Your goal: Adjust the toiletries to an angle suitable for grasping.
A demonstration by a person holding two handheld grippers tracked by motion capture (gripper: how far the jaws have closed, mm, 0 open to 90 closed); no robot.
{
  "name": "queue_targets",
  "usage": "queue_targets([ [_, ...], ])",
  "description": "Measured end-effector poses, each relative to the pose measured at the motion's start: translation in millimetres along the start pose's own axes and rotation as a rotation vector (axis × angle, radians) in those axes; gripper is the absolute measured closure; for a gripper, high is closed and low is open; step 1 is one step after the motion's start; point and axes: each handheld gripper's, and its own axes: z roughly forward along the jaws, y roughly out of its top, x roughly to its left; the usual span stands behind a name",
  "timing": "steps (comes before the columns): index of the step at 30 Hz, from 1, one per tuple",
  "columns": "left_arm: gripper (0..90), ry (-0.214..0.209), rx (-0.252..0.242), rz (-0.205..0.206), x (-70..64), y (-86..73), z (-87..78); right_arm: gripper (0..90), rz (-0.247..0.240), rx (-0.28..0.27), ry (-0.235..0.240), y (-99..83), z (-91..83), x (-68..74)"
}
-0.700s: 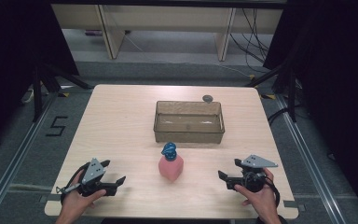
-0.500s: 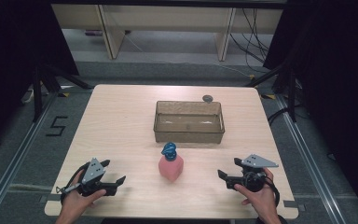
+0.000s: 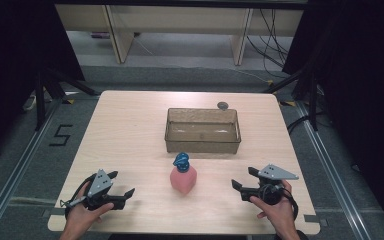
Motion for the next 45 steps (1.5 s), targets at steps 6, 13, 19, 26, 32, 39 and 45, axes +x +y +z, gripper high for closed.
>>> queue_targets([
  [6, 14.8, 0.006, 0.002, 0.018, 2.1, 0.8, -1.0, 19.8, -0.014, -0.012, 0.010, 1.1, 0.9, 1.3],
  [13, 14.8, -0.002, 0.000, -0.015, -0.5, 0.2, -0.6, 19.7, -0.019, -0.038, 0.030, 3.7, 5.2, 7.1],
  [19, 14.8, 0.004, 0.001, -0.014, 0.3, 0.3, -0.9, 20.2, 0.025, -0.051, 0.058, 6.5, 5.8, 16.1],
  [26, 14.8, -0.001, -0.007, -0.022, 0.2, 0.0, -0.3, 18.8, 0.009, -0.057, 0.080, 8.8, 8.8, 18.2],
  [32, 14.8, 0.002, -0.010, -0.028, 0.2, 0.3, -0.4, 16.9, 0.001, -0.079, 0.094, 11.0, 14.2, 21.4],
  [39, 14.8, 0.002, -0.017, -0.036, -0.4, 0.0, 0.3, 16.3, -0.004, -0.069, 0.112, 15.0, 16.0, 27.7],
  [45, 14.8, 0.007, -0.024, -0.031, -0.6, 1.9, -0.8, 16.4, -0.009, -0.080, 0.132, 17.0, 21.5, 31.7],
])
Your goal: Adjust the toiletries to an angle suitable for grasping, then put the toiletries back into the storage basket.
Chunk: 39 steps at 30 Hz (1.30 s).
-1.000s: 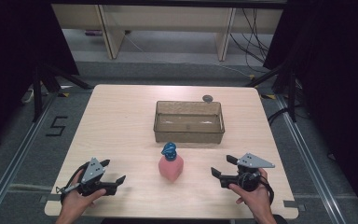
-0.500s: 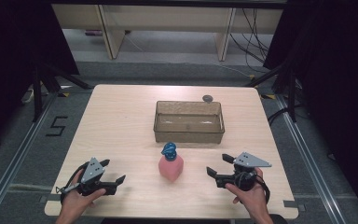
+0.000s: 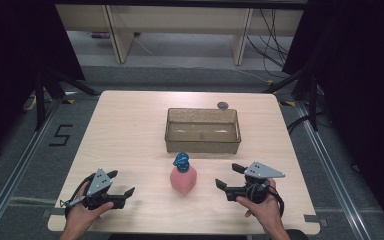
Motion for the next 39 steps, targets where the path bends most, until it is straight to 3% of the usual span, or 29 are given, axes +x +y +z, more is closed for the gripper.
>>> queue_targets([
  [3, 14.8, 0.000, 0.003, -0.007, 0.2, -0.9, 0.9, 16.4, -0.026, -0.011, 0.005, 1.4, 1.3, -0.8],
  [4, 14.8, -0.002, 0.006, -0.004, 0.5, -1.1, 1.0, 16.4, 0.008, 0.006, 0.004, 1.8, 0.9, 2.1],
  [5, 14.8, -0.002, 0.006, -0.004, 0.6, -1.1, 1.1, 16.4, -0.024, -0.005, 0.016, 2.6, 3.3, 0.3],
  [7, 14.8, -0.002, 0.006, -0.007, 0.3, -0.9, 0.7, 16.5, -0.038, -0.012, 0.016, 3.7, 6.0, 1.4],
  [8, 14.8, 0.005, 0.012, -0.009, 0.0, -0.6, 0.2, 16.5, -0.008, 0.003, 0.028, 3.9, 5.9, 4.0],
  [9, 14.8, 0.008, 0.015, -0.011, 0.3, -0.5, 0.0, 16.5, -0.008, 0.003, 0.028, 3.9, 5.9, 4.0],
  [10, 14.8, 0.003, 0.009, -0.011, 0.8, -0.8, 1.0, 16.5, -0.040, -0.010, 0.029, 5.0, 7.2, 2.6],
  [14, 14.8, 0.005, 0.026, -0.009, 0.7, -2.4, 3.4, 16.4, -0.021, 0.002, 0.049, 6.5, 9.8, 5.9],
  [17, 14.8, 0.002, 0.033, -0.008, -0.2, -2.3, 3.3, 16.5, -0.056, -0.007, 0.061, 7.4, 13.6, 6.2],
  [19, 14.8, 0.013, 0.033, -0.010, -0.3, -2.4, 2.7, 16.4, -0.029, -0.005, 0.075, 8.0, 15.5, 9.0],
  [22, 14.8, 0.015, 0.037, -0.007, 0.3, -2.8, 2.5, 16.4, -0.051, -0.012, 0.092, 9.3, 19.3, 8.5],
  [23, 14.8, 0.012, 0.035, -0.008, 0.0, -2.9, 2.6, 16.4, -0.061, -0.010, 0.075, 9.6, 20.1, 8.7],
  [25, 14.8, 0.009, 0.029, -0.005, -0.3, -2.6, 2.6, 16.4, -0.041, -0.009, 0.090, 9.5, 23.7, 11.4],
  [26, 14.8, 0.002, 0.026, -0.002, 0.0, -2.5, 2.8, 16.3, -0.067, -0.006, 0.075, 10.2, 24.3, 10.9],
  [30, 14.8, 0.003, 0.023, -0.006, 0.5, -2.0, 1.8, 16.3, -0.019, 0.005, 0.095, 10.6, 28.0, 17.0],
  [31, 14.8, 0.000, 0.023, -0.007, 0.7, -2.1, 1.9, 16.1, -0.050, -0.004, 0.095, 11.5, 30.4, 15.8],
  [37, 14.8, 0.001, 0.021, -0.003, -0.8, -2.8, 1.6, 15.8, -0.050, 0.001, 0.115, 14.2, 38.1, 20.1],
  [38, 14.8, 0.002, 0.017, -0.009, -1.4, -2.8, 1.5, 15.8, -0.073, 0.003, 0.107, 15.4, 38.3, 20.1],
  [39, 14.8, 0.005, 0.020, -0.008, -1.1, -2.6, 1.1, 15.9, -0.050, 0.004, 0.119, 16.8, 39.6, 24.1],
])
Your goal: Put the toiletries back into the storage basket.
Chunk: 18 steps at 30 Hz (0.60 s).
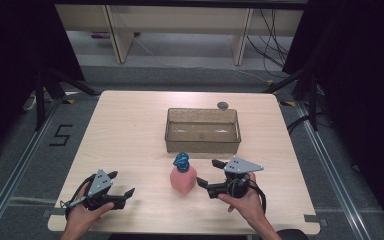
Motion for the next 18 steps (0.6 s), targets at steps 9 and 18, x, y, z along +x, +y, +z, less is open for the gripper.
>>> queue_targets([
  [9, 14.8, -0.004, -0.016, 0.007, 0.6, 0.5, 0.1, 16.1, -0.032, -0.018, 0.003, 7.6, 8.7, 0.3],
  [18, 14.8, -0.003, -0.015, 0.005, 0.5, 0.3, -0.4, 16.1, -0.062, -0.011, 0.014, 16.4, 17.8, 5.1],
])
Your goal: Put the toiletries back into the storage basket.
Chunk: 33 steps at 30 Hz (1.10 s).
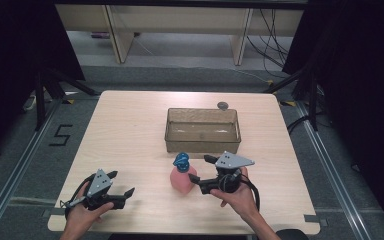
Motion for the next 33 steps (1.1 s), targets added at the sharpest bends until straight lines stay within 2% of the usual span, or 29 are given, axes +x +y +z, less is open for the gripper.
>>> queue_targets([
  [1, 14.8, 0.000, 0.000, -0.001, 0.2, 0.0, 0.1, 17.0, -0.008, -0.003, 0.015, 1.8, 2.8, 1.7],
  [4, 14.8, 0.001, -0.002, 0.006, 0.4, 0.4, 0.2, 17.7, -0.029, -0.008, 0.009, 3.6, 5.3, 2.6],
  [8, 14.8, -0.001, -0.001, 0.007, 0.8, 0.9, 0.3, 20.1, -0.022, -0.005, 0.050, 5.0, 11.7, 6.6],
  [10, 14.8, -0.001, -0.007, 0.011, 0.9, 0.7, 0.6, 20.9, -0.027, 0.006, 0.050, 5.3, 14.3, 8.7],
  [11, 14.8, -0.003, -0.010, 0.009, 0.4, 0.5, 0.5, 21.5, -0.052, -0.004, 0.038, 5.9, 15.4, 8.3],
  [12, 14.8, -0.003, -0.009, -0.001, -0.2, 0.3, 0.4, 22.0, -0.044, 0.003, 0.050, 7.0, 16.3, 10.2],
  [14, 14.8, 0.004, 0.001, 0.003, 0.5, 1.2, -0.4, 23.1, -0.083, -0.023, 0.055, 8.9, 19.4, 10.8],
  [16, 14.8, -0.004, -0.011, 0.006, 0.1, 0.6, 0.6, 24.3, -0.074, -0.014, 0.046, 10.2, 20.2, 13.1],
  [17, 14.8, -0.002, 0.002, 0.005, -0.6, 0.5, -0.5, 25.4, -0.068, -0.017, 0.065, 10.4, 21.9, 12.8],
  [18, 14.8, -0.003, 0.001, 0.006, -0.1, 0.5, -0.1, 26.7, -0.080, -0.023, 0.046, 11.1, 22.6, 12.8],
  [19, 14.8, -0.002, -0.006, -0.002, -0.2, 0.6, 0.5, 27.5, -0.069, -0.014, 0.051, 11.3, 22.6, 13.2],
  [21, 14.8, -0.005, -0.012, 0.008, 0.3, 0.8, 0.8, 32.8, -0.089, -0.017, 0.054, 11.5, 25.9, 13.6],
  [23, 14.8, -0.005, -0.003, 0.005, 0.2, 0.2, 0.1, 33.1, -0.105, -0.019, 0.043, 11.7, 26.5, 12.8],
  [26, 14.8, -0.004, -0.014, 0.009, 0.6, 1.1, 1.1, 36.2, -0.071, -0.008, 0.069, 11.6, 29.3, 13.1],
  [27, 14.8, 0.001, 0.003, 0.010, -0.5, 1.1, -1.0, 36.5, -0.085, -0.019, 0.055, 11.7, 30.3, 12.3],
  [28, 14.8, 0.000, 0.003, 0.007, -0.9, 0.9, -1.4, 37.4, -0.076, -0.010, 0.058, 12.0, 30.3, 13.0],
  [30, 14.8, -0.001, -0.006, 0.002, 0.1, 1.5, -0.7, 38.9, -0.108, -0.017, 0.050, 12.9, 32.5, 12.4],
  [33, 14.8, 0.000, -0.002, 0.002, -0.5, 1.0, -1.2, 41.0, -0.101, -0.012, 0.060, 12.7, 35.9, 14.4],
])
